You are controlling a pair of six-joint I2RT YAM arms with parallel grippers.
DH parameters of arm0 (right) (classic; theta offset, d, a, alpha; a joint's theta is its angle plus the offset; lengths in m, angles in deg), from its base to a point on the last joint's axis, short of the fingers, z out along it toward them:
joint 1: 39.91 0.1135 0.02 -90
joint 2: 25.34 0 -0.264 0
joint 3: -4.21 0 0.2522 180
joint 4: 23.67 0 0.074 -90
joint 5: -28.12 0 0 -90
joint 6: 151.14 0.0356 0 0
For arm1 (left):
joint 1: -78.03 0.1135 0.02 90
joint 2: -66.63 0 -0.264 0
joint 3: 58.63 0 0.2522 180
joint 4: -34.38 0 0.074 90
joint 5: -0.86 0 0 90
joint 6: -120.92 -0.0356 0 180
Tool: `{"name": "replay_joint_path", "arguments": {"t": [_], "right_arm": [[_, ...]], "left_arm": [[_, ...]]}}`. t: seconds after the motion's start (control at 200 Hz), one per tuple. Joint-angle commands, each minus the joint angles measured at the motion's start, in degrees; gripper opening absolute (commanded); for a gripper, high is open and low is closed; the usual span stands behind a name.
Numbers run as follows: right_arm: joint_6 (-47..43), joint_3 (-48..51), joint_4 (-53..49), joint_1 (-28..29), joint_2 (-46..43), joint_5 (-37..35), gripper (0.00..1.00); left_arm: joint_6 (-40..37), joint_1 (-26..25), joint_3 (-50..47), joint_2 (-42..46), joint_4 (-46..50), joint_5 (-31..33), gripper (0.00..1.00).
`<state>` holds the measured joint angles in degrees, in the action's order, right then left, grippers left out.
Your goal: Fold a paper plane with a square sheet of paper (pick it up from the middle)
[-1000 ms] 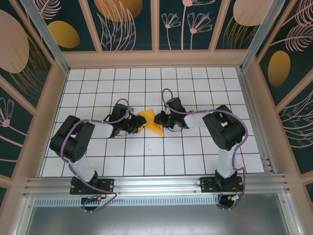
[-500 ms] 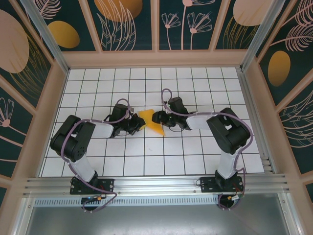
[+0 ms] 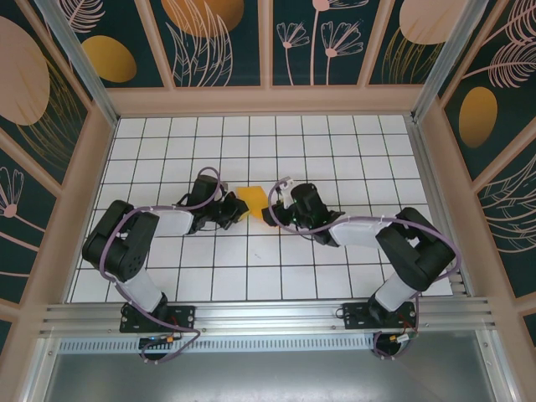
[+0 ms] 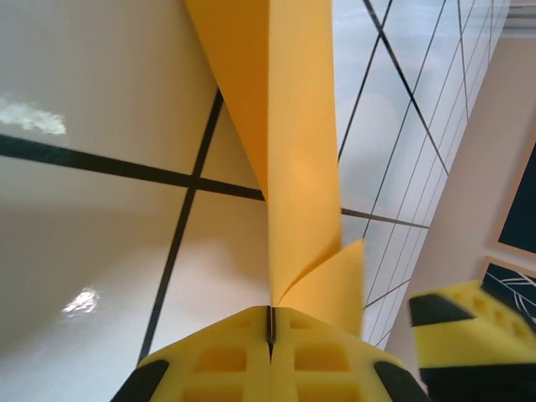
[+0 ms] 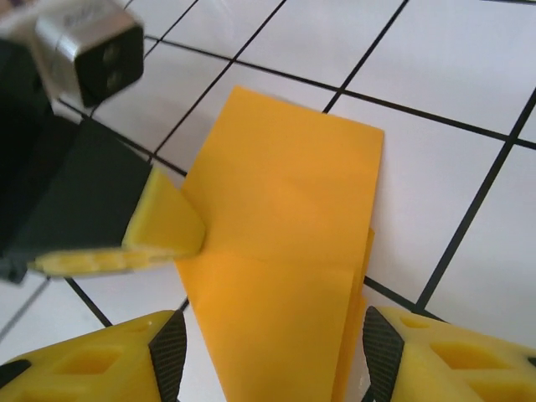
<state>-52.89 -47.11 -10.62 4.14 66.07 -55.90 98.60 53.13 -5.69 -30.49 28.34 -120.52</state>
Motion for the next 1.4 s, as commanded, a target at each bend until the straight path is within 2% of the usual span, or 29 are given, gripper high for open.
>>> {"name": "replay_joint_path", "arguments": {"t": [0.0,0.15,0.365,0.68,0.866,1.066,1.396], "right_arm": [[-12.6,2.3,6.3,3.2,-1.2,-4.7,0.6],[-18.9,1.1,6.2,5.4,2.2,-6.0,0.49],[-27.2,-0.2,8.6,6.6,5.7,-10.4,0.48],[-35.5,-1.5,10.8,9.5,9.6,-12.5,0.48],[-36.9,-2.4,13.1,10.7,13.0,-15.7,0.49],[-36.8,-3.3,15.0,10.6,14.9,-18.6,0.38],[-35.1,-3.6,17.5,10.6,16.5,-19.0,0.3]], "left_arm": [[0.9,-0.5,1.6,1.1,2.4,0.9,0.04],[0.5,-0.6,2.4,0.9,3.4,0.9,0.04],[-0.2,-0.7,2.9,0.9,4.6,1.1,0.05],[0.8,-0.6,1.4,1.8,3.9,1.3,0.05],[0.8,-0.7,1.2,2.1,3.8,0.9,0.06],[0.7,-0.7,0.9,2.2,3.9,1.0,0.06],[0.7,-0.7,1.1,2.4,4.2,1.0,0.08]]}}
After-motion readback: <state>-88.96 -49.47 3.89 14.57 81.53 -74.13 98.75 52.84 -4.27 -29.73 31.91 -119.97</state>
